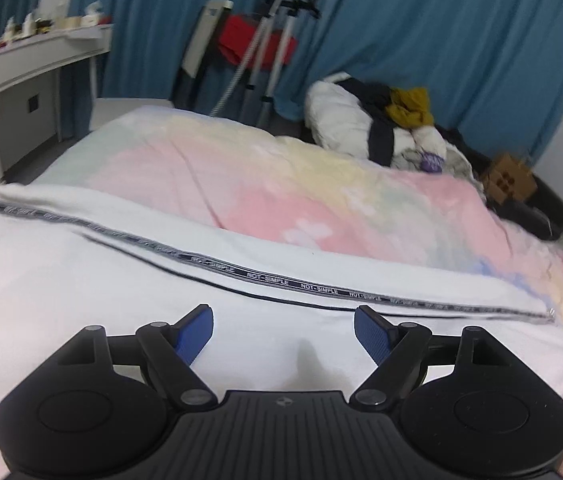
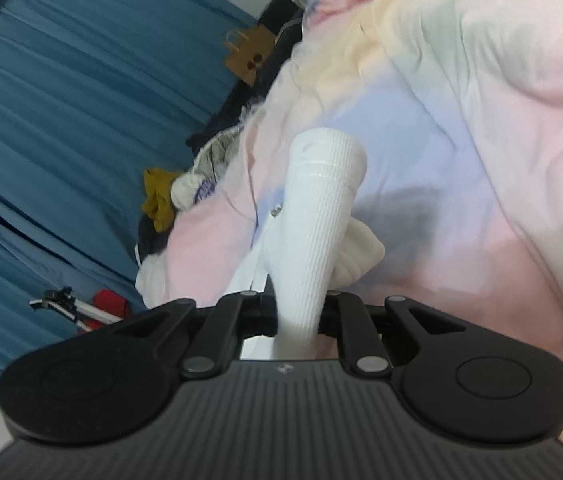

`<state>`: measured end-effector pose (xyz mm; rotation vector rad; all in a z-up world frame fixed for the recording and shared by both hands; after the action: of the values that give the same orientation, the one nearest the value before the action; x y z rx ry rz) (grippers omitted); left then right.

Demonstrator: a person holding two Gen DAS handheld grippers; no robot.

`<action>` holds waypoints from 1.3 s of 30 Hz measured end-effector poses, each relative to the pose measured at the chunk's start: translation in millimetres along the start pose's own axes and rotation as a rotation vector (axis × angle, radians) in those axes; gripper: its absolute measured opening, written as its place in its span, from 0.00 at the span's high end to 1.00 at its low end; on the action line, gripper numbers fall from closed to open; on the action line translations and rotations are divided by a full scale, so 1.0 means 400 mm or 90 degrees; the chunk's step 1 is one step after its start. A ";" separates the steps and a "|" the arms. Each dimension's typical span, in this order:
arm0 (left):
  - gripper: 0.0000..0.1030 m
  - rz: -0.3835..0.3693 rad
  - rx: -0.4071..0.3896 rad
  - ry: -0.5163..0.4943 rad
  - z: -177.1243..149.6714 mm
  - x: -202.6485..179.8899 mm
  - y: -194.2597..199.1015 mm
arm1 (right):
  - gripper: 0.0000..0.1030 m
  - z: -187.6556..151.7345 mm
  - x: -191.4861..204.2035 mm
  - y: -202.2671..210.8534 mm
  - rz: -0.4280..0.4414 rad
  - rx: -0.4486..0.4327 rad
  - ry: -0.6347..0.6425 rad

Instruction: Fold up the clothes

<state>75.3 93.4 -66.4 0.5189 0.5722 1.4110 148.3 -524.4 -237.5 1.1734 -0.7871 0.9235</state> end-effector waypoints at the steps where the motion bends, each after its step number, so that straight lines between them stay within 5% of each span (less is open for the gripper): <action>1: 0.23 0.003 0.000 -0.011 -0.004 -0.010 -0.016 | 0.88 0.006 0.004 0.004 0.003 -0.009 0.000; 16: 0.21 0.055 0.036 -0.108 -0.128 -0.049 -0.208 | 0.88 0.026 -0.055 -0.044 -0.074 -0.020 0.021; 39: 0.19 0.045 0.030 -0.130 -0.140 -0.036 -0.220 | 0.87 0.010 -0.064 -0.050 -0.119 -0.029 0.029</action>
<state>104.4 70.9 -165.0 0.7173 0.4262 1.3947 155.5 -535.2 -267.5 1.1612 -0.6458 0.7715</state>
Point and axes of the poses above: each gripper's, at about its wrist camera, not at the fingertips, and y roughly against the way its jaws point, x to its left, z to its top, the point moved 7 cm from there along -y, roughly the way its jaws point, and after that the axes turned 13 degrees about -y, right-handed, at the moved point
